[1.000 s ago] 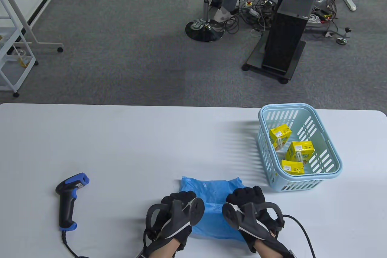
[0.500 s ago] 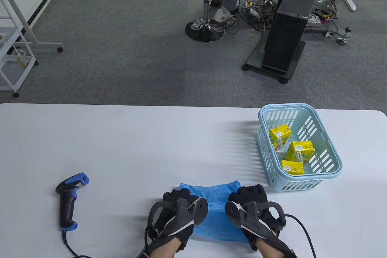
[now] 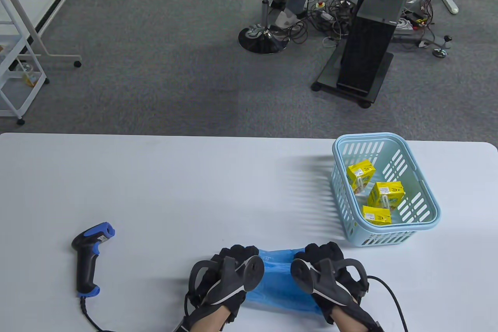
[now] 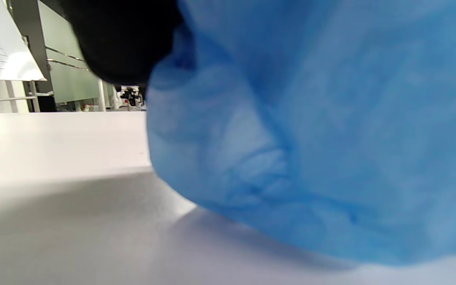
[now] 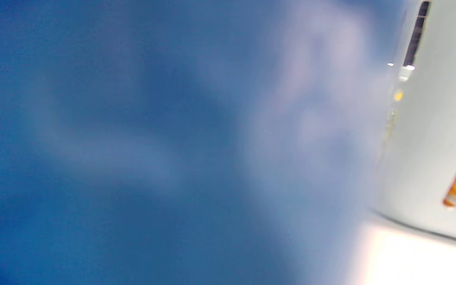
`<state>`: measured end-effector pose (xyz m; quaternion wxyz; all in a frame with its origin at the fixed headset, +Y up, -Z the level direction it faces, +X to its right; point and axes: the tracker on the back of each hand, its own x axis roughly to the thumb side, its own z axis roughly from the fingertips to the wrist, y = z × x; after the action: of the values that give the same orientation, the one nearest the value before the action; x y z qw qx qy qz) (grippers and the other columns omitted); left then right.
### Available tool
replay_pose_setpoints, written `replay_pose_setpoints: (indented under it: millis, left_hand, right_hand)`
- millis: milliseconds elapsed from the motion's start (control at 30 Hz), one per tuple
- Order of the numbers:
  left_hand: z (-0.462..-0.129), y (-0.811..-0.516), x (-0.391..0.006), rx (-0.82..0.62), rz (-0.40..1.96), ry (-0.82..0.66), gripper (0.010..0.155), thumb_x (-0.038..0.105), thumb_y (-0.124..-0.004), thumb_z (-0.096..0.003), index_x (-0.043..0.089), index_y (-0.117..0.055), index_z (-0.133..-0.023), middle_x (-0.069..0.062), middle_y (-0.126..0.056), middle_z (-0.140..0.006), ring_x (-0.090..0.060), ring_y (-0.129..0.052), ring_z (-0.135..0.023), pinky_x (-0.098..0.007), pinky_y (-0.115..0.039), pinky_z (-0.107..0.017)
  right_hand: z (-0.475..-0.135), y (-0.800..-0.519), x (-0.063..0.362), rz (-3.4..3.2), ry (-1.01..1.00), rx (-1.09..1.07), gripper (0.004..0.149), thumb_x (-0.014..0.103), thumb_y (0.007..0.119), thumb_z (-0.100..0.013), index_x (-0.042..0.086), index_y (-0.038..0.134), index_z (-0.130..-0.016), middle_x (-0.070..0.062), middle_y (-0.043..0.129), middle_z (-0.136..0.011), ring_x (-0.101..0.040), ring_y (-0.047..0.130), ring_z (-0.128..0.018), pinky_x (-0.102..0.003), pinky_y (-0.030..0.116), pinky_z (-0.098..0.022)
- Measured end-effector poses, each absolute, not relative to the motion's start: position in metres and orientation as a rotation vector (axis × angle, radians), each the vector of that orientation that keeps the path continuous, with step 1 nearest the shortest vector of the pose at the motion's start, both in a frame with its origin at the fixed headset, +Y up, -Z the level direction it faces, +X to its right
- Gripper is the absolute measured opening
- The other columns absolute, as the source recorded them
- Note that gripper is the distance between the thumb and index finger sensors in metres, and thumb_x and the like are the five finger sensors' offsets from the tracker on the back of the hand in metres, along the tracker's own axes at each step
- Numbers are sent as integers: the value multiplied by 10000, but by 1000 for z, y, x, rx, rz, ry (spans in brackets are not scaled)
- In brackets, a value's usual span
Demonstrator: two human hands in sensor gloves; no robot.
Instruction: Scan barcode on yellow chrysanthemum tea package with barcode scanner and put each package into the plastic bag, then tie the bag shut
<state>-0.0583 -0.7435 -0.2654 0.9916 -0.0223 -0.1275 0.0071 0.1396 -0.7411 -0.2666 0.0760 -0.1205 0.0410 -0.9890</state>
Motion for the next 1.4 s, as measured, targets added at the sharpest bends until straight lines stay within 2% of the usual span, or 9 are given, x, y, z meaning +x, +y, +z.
replay_pose_setpoints:
  millis: [100,267,333,533,733,1000,1067,1200,1400]
  left_hand:
    - [-267,-744,-62,-46,65,-268,394,362,-858,-451,381,-865,-845,49,-874,-694,-129,-938,-560,-440,-849,-510]
    - [-268,-744,-70,-66,130,-360,383,415,-882,-432,366,-874,-812,82,-835,-816,-231,-900,-820,-511,-805,-580]
    - [-268,-745,-74,-87,183,-379,389,414,-886,-432,347,-847,-813,-5,-789,-985,-313,-847,-953,-529,-799,-594]
    - [-268,-744,-77,-77,254,-476,437,311,-885,-445,366,-766,-861,-4,-882,-934,-158,-1074,-654,-385,-918,-439]
    - [-262,-725,-68,-121,574,-595,674,225,-843,-481,494,-545,-1022,-85,-664,-1094,-161,-1098,-525,-339,-928,-328]
    - [-266,-726,-63,-311,957,-641,362,108,-734,-497,360,-934,-664,-121,-460,-1160,-227,-1032,-645,-425,-882,-431]
    - [-266,-728,-66,-332,856,-576,369,80,-723,-494,303,-992,-614,-129,-481,-1154,-254,-1008,-672,-473,-850,-460]
    - [-270,-741,-69,-270,436,-458,472,211,-774,-493,379,-827,-930,-175,-462,-1150,-189,-1017,-629,-415,-868,-447]
    - [-275,-758,-77,-337,305,-376,665,466,-860,-460,300,-681,-1078,-235,-299,-1170,-247,-950,-698,-478,-816,-514]
  right_hand:
    - [-267,-742,140,-2979,151,-388,351,279,835,-320,335,778,-662,-8,699,-949,-254,784,-890,-591,568,-713]
    - [-270,-743,144,-3003,198,-405,352,223,827,-321,326,779,-654,-14,686,-983,-78,997,-599,-442,722,-673]
    - [-271,-744,147,-3003,179,-408,460,244,811,-332,332,772,-782,-19,706,-968,-79,1005,-516,-429,752,-648]
    - [-275,-746,153,-3023,153,-393,574,272,812,-332,310,742,-901,-15,775,-902,-81,989,-356,-406,809,-572]
    - [-284,-756,170,-3038,112,-325,579,296,818,-323,279,751,-897,-6,849,-815,-50,949,-172,-354,875,-458]
    - [-288,-763,177,-3060,42,-303,602,318,811,-331,268,718,-923,3,884,-783,-28,933,-109,-328,898,-404]
    - [-288,-762,175,-3059,40,-318,632,332,817,-325,265,691,-941,-2,879,-796,-28,933,-113,-327,897,-408]
    - [-282,-762,165,-3074,-36,-418,777,378,824,-311,281,496,-1008,-41,817,-883,-39,932,-132,-341,879,-444]
    - [-270,-756,143,-3053,-56,-571,1009,469,805,-302,381,41,-956,-97,463,-1073,-108,935,-359,-427,762,-605]
